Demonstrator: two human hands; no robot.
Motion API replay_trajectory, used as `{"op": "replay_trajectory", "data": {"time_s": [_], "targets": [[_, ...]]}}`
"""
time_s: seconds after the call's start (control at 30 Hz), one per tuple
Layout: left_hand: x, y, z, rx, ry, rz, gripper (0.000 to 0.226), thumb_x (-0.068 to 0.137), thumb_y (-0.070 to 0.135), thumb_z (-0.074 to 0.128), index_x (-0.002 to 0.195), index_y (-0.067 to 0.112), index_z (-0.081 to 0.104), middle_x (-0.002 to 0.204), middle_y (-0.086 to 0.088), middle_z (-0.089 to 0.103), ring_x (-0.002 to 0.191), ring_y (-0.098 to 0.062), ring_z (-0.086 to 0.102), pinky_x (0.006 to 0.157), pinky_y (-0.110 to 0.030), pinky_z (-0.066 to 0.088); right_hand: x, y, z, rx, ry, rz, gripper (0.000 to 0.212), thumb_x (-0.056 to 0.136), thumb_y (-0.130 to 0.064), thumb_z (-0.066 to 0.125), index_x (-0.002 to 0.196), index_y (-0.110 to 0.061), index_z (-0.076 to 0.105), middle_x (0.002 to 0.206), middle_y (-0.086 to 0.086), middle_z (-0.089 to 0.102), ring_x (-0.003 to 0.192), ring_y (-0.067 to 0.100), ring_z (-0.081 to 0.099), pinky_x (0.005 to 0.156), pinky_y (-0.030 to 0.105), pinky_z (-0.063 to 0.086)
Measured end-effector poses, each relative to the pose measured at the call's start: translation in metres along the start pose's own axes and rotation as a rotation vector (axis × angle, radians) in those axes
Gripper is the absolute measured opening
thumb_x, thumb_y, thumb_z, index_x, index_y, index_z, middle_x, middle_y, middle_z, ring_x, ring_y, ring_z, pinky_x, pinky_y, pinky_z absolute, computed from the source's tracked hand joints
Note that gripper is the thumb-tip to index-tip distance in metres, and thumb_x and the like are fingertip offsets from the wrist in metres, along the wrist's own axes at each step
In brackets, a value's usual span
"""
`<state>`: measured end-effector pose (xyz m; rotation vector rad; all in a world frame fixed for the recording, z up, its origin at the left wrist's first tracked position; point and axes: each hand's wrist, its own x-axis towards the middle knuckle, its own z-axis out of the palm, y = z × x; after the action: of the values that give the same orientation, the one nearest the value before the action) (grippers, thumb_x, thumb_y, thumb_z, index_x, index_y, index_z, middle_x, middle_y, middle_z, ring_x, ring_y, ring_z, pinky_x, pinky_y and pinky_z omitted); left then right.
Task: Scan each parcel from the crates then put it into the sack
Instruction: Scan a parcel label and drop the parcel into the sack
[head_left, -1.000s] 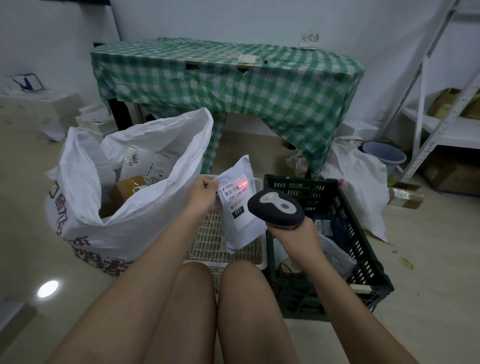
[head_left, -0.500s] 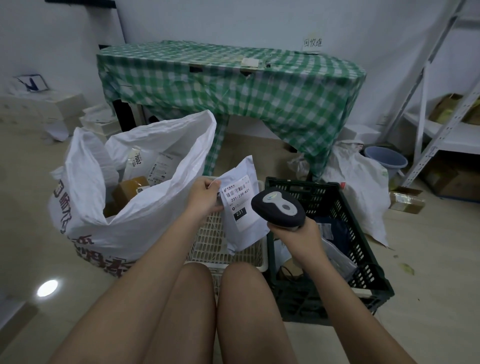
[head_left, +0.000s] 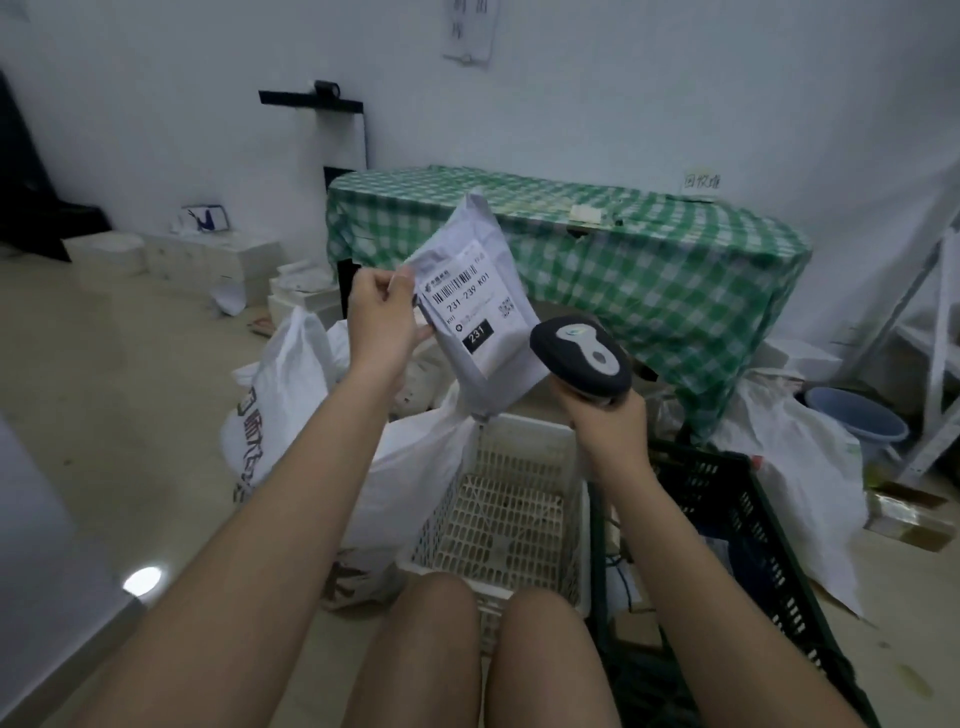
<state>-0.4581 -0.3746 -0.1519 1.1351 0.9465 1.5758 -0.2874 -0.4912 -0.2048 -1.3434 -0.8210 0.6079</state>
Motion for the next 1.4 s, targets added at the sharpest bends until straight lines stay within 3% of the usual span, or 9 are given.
{"op": "replay_trajectory", "data": {"time_s": [0.13, 0.27, 0.4, 0.47, 0.6, 0.7, 0.83, 1.07, 1.4], "targets": [[0.037, 0.028, -0.032, 0.088, 0.149, 0.151, 0.022, 0.1, 0.027, 0.048, 0.079, 0.022, 0.041, 0.09, -0.004, 0.061, 0.083, -0.016, 0.065, 0.064, -0.037, 0.06, 0.015, -0.011, 0.028, 0.037, 0.004, 0.001, 0.025, 0.083, -0.013, 0.074, 0.082, -0.033, 0.058, 0.086, -0.013, 0.063, 0.077, -0.002, 0.054, 0.075, 0.028, 0.046], [0.07, 0.043, -0.058, 0.199, 0.213, 0.267, 0.019, 0.092, 0.038, 0.049, 0.078, 0.028, 0.041, 0.083, 0.0, 0.059, 0.09, -0.03, 0.065, 0.079, -0.054, 0.055, 0.025, -0.011, 0.044, 0.084, 0.01, 0.016, 0.032, 0.083, -0.01, 0.074, 0.108, -0.021, 0.059, 0.089, -0.011, 0.059, 0.081, 0.004, 0.055, 0.08, 0.026, 0.043], [0.077, 0.027, -0.053, 0.393, 0.193, 0.337, 0.017, 0.1, 0.026, 0.045, 0.087, 0.015, 0.043, 0.075, 0.006, 0.05, 0.069, -0.013, 0.052, 0.063, -0.018, 0.045, 0.035, -0.002, 0.053, 0.05, 0.021, 0.063, 0.033, 0.083, -0.009, 0.074, 0.111, -0.016, 0.059, 0.099, 0.002, 0.062, 0.089, 0.014, 0.056, 0.078, 0.029, 0.044], [0.079, -0.005, -0.05, 0.555, 0.054, 0.247, 0.014, 0.102, 0.022, 0.042, 0.095, 0.01, 0.045, 0.084, 0.0, 0.054, 0.073, -0.01, 0.051, 0.063, -0.019, 0.043, 0.038, 0.004, 0.054, 0.031, 0.032, 0.09, 0.034, 0.082, -0.011, 0.075, 0.113, -0.011, 0.061, 0.105, 0.008, 0.064, 0.091, 0.017, 0.057, 0.077, 0.03, 0.042], [0.079, -0.069, -0.057, 0.987, -0.348, -0.132, 0.032, 0.097, 0.033, 0.053, 0.124, 0.016, 0.05, 0.13, -0.008, 0.052, 0.121, -0.026, 0.048, 0.098, -0.037, 0.042, 0.038, 0.016, 0.04, -0.052, 0.02, 0.139, 0.042, 0.082, -0.014, 0.076, 0.12, -0.004, 0.062, 0.113, 0.016, 0.066, 0.094, 0.023, 0.059, 0.077, 0.034, 0.046], [0.065, -0.072, -0.043, 0.829, -0.365, -0.117, 0.036, 0.099, 0.028, 0.051, 0.132, 0.016, 0.046, 0.129, -0.001, 0.051, 0.102, -0.017, 0.05, 0.078, -0.029, 0.046, 0.034, 0.021, 0.017, -0.096, 0.016, 0.169, 0.028, 0.084, -0.008, 0.072, 0.11, -0.007, 0.061, 0.101, 0.011, 0.067, 0.101, 0.027, 0.061, 0.086, 0.042, 0.05], [0.037, -0.065, -0.015, 0.679, -0.409, 0.012, 0.022, 0.098, 0.022, 0.05, 0.12, 0.019, 0.054, 0.139, 0.001, 0.048, 0.122, -0.018, 0.049, 0.089, -0.027, 0.043, 0.023, 0.036, -0.021, -0.138, 0.033, 0.209, 0.026, 0.085, -0.005, 0.07, 0.109, -0.006, 0.059, 0.094, 0.007, 0.063, 0.086, 0.02, 0.059, 0.087, 0.045, 0.05], [-0.039, -0.067, 0.043, 0.507, -0.643, 0.112, 0.016, 0.097, 0.017, 0.052, 0.112, 0.02, 0.058, 0.118, 0.009, 0.057, 0.111, -0.007, 0.051, 0.09, -0.021, 0.038, 0.001, 0.064, -0.106, -0.149, 0.203, 0.239, 0.049, 0.085, -0.008, 0.071, 0.13, -0.002, 0.054, 0.11, 0.01, 0.062, 0.096, 0.024, 0.056, 0.082, 0.035, 0.046], [-0.098, -0.203, 0.143, 0.725, -0.939, -0.226, 0.027, 0.098, 0.023, 0.053, 0.124, 0.015, 0.054, 0.124, -0.002, 0.057, 0.115, -0.017, 0.053, 0.098, -0.032, 0.043, 0.038, 0.152, -0.184, -0.223, 0.476, 0.286, 0.039, 0.087, -0.015, 0.07, 0.123, -0.004, 0.058, 0.111, 0.004, 0.06, 0.11, 0.022, 0.056, 0.085, 0.03, 0.044]]}}
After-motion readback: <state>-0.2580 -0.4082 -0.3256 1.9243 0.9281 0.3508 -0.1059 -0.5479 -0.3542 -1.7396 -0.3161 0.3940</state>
